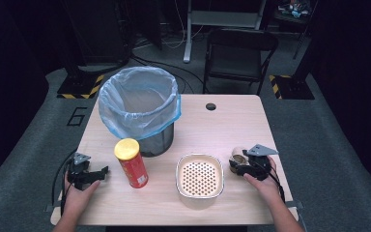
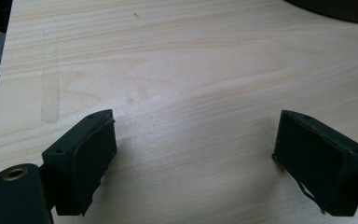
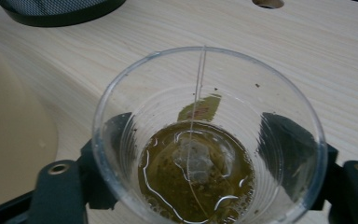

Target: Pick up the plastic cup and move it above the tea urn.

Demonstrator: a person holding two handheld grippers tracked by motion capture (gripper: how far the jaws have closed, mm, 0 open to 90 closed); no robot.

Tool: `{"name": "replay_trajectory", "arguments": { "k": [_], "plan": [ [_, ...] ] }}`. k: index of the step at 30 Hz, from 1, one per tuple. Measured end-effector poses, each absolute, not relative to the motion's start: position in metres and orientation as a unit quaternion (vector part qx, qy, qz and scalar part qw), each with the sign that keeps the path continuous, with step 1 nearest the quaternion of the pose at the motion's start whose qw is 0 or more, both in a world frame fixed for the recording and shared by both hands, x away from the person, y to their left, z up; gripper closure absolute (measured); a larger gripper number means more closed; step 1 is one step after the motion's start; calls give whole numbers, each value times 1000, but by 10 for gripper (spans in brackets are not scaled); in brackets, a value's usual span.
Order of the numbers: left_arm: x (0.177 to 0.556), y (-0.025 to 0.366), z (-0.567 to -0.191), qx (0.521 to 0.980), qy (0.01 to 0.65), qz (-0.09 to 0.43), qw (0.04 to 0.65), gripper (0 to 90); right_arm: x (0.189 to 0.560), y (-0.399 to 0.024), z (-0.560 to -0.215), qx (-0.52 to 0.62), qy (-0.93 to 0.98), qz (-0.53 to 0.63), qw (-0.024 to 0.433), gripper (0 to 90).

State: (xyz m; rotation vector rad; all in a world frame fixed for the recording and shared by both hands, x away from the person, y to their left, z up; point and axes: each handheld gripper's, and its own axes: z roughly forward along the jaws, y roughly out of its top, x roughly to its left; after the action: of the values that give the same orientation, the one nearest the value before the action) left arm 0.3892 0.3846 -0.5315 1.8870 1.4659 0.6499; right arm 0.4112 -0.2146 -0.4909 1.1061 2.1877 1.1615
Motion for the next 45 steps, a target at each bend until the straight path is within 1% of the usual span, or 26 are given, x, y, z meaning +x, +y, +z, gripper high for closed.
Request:
{"name": "replay_trajectory", "arguments": {
  "k": [5,15,22,27,37,42,45],
  "plan": [
    [389,385,-531,721,559,247,326,125,411,-214,-490,390,790,424,210,295],
    [389,384,-532,719,561,245,328,125,406,-212,-479,376,780,449,221,278],
    [389,384,-532,720,560,245,328,125,405,-212,-474,368,789,442,217,314],
    [389,384,-532,719,561,245,328,125,407,-210,-470,362,796,435,214,319],
    [389,384,-531,721,560,247,326,125,420,-205,-446,308,820,430,220,335],
    [389,384,-531,721,560,245,327,124,429,-196,-433,276,833,425,222,339],
    [389,384,-532,720,561,245,328,125,433,-188,-426,248,841,423,231,341]
  ]
}}
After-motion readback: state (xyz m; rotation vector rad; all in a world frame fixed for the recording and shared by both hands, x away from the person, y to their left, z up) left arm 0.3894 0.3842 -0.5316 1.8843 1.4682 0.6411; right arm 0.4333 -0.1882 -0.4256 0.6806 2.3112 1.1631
